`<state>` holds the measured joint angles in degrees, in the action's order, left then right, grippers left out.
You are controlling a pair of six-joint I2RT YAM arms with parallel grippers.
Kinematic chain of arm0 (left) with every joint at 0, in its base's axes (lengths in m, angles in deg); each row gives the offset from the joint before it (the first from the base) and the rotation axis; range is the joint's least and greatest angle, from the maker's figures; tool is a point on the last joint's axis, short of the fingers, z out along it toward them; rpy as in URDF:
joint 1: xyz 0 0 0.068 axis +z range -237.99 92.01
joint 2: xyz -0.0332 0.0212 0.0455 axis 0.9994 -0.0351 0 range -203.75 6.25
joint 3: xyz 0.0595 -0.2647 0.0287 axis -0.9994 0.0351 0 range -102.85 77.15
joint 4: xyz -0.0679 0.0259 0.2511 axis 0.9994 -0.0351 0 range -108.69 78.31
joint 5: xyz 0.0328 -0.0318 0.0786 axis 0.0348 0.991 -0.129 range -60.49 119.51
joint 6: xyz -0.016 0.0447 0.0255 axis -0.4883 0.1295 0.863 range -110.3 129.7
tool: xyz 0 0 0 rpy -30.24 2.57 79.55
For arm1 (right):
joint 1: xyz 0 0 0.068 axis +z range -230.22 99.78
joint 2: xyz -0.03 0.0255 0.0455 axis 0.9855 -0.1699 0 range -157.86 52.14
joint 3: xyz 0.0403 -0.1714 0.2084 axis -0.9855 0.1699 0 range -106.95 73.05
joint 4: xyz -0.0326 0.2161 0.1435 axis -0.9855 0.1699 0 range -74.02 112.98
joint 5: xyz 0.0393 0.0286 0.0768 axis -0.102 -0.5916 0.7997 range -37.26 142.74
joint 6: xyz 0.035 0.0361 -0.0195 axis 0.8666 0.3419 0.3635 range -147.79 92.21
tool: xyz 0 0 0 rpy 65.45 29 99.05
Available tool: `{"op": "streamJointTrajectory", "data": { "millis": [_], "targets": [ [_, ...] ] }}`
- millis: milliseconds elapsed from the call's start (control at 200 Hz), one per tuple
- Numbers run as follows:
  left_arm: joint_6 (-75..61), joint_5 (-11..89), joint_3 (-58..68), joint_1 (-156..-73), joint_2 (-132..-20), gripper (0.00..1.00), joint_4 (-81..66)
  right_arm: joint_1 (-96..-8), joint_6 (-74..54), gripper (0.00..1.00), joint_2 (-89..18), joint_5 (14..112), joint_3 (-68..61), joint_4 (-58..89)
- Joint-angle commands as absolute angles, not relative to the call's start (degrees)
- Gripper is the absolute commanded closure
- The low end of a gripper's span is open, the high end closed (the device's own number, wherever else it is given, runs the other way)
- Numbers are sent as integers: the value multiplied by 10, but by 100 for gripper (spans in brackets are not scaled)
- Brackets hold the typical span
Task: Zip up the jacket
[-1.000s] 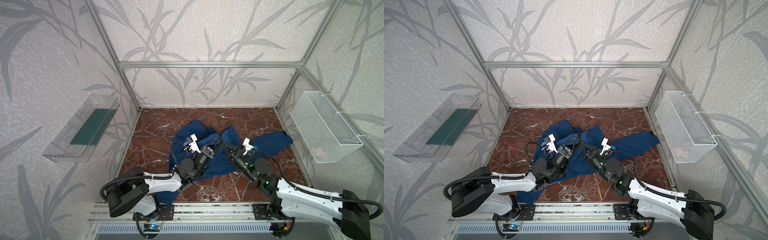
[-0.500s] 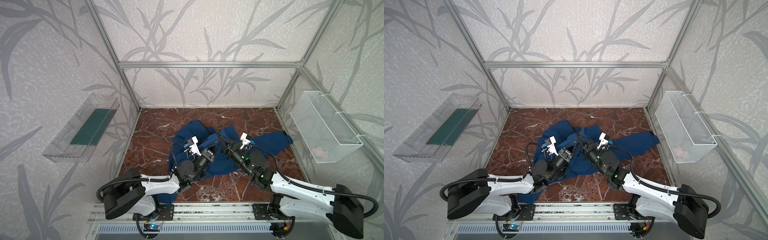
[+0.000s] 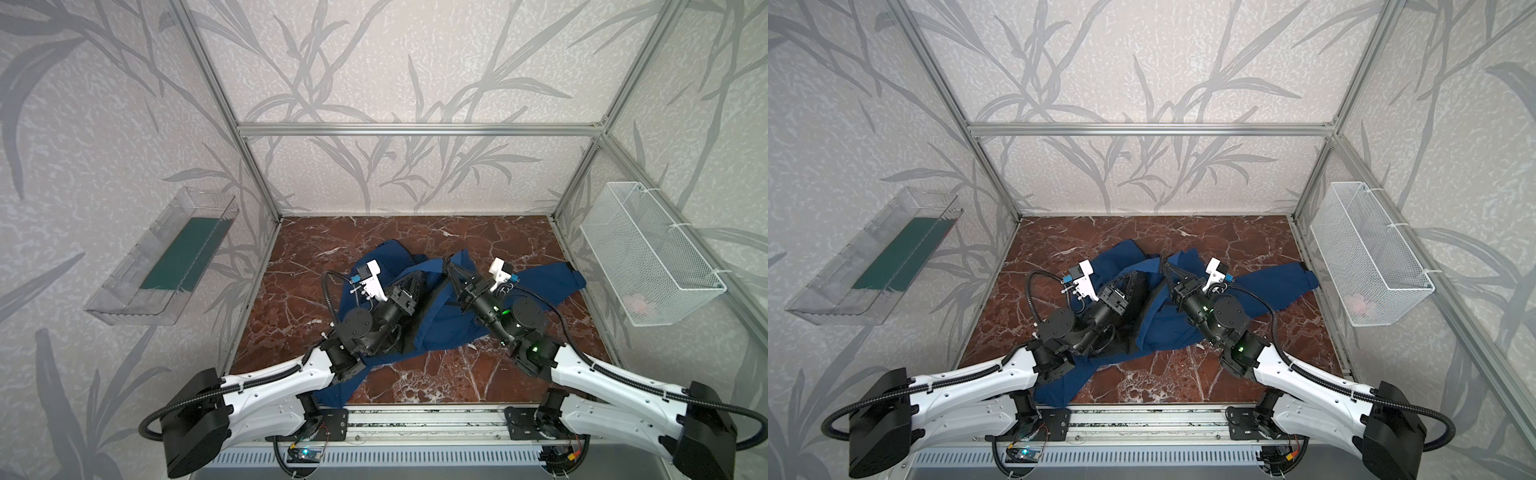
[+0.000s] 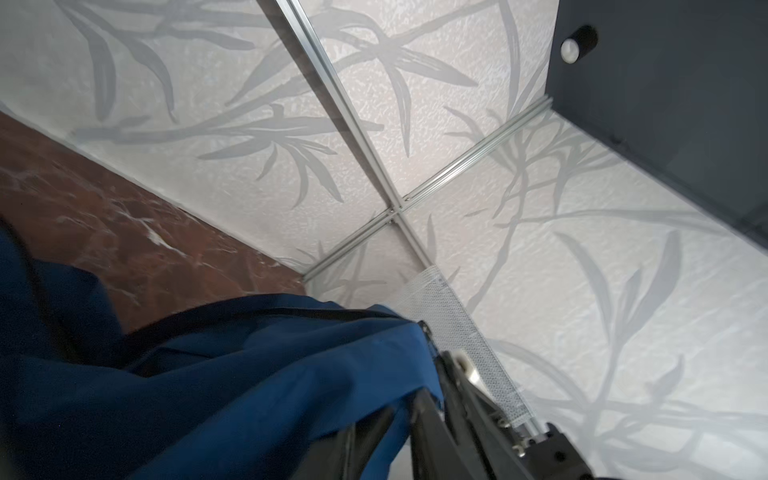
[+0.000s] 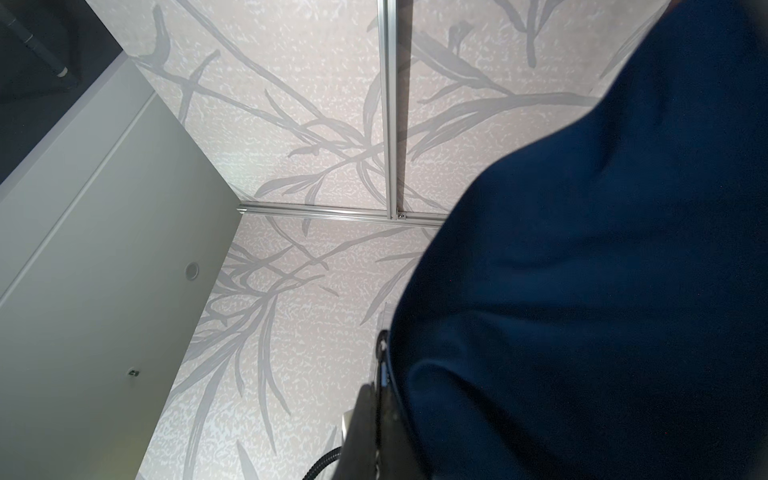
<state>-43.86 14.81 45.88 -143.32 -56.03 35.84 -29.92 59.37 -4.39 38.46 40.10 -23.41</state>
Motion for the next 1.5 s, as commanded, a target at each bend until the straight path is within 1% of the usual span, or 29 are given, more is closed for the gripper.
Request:
{"op": "streamJointTrajectory", "data": {
  "millis": [0,75,145,180,230,265,660,700,730,750,820,865,895,935,975,1000,1070,1085,1115,1135,1160,1215,1260,1315,1325,1375,1420,1440,1495],
  "targets": [
    [-442,191,458,-1433,-582,53,345,-296,590,100,-38,397,397,-241],
    [-446,206,468,-1434,-605,47,399,-296,594,100,-43,404,393,-242],
    [-455,214,467,-1437,-616,36,419,-295,595,100,-45,406,394,-243],
    [-451,214,461,-1439,-618,23,416,-294,596,100,-44,405,397,-244],
    [-448,210,455,-1442,-618,7,406,-292,596,100,-41,403,401,-243],
    [-448,206,453,-1442,-617,1,404,-290,596,100,-39,401,405,-244],
    [-497,179,449,-1441,-659,1,489,-256,592,100,-31,376,442,-260],
    [-501,173,450,-1440,-661,4,494,-254,591,100,-30,375,442,-260],
    [-504,172,451,-1439,-663,10,498,-252,589,100,-29,375,441,-260],
    [-505,171,452,-1437,-666,17,504,-251,587,100,-27,374,442,-260],
    [-508,175,454,-1434,-674,46,529,-246,585,100,-21,369,447,-260],
    [-510,178,454,-1432,-680,63,543,-245,585,100,-16,366,451,-259],
    [-513,179,453,-1431,-683,72,549,-245,584,100,-14,366,453,-259],
    [-514,180,453,-1432,-686,80,553,-244,585,100,-11,364,455,-256],
    [-516,180,454,-1432,-688,93,555,-244,584,100,-9,364,456,-253],
    [-517,179,455,-1432,-689,100,555,-244,583,100,-7,365,455,-252],
    [-515,176,460,-1431,-686,100,555,-244,581,99,-2,369,452,-238],
    [-515,175,462,-1430,-683,100,555,-243,581,94,1,370,450,-231],
    [-513,173,468,-1428,-677,100,551,-243,581,77,9,370,449,-212],
    [-512,172,472,-1425,-670,100,548,-243,580,63,17,368,448,-195],
    [-511,173,478,-1419,-658,100,534,-243,580,52,31,368,443,-161],
    [-509,174,489,-1402,-613,100,476,-243,578,37,70,361,428,-59],
    [-497,176,490,-1386,-563,100,402,-243,573,26,107,351,402,58],
    [-480,185,464,-1360,-491,100,225,-244,563,12,140,330,365,192],
    [-473,187,455,-1356,-479,100,186,-243,561,10,146,324,357,225],
    [-444,186,416,-1333,-425,100,14,-244,549,8,155,304,335,297],
    [-434,195,391,-1303,-392,100,-94,-253,529,3,156,298,311,368],
    [-432,210,380,-1285,-380,100,-139,-262,520,0,150,304,301,391],
    [-426,256,354,-1237,-357,100,-245,-310,501,1,119,357,275,450]
  ]
}}
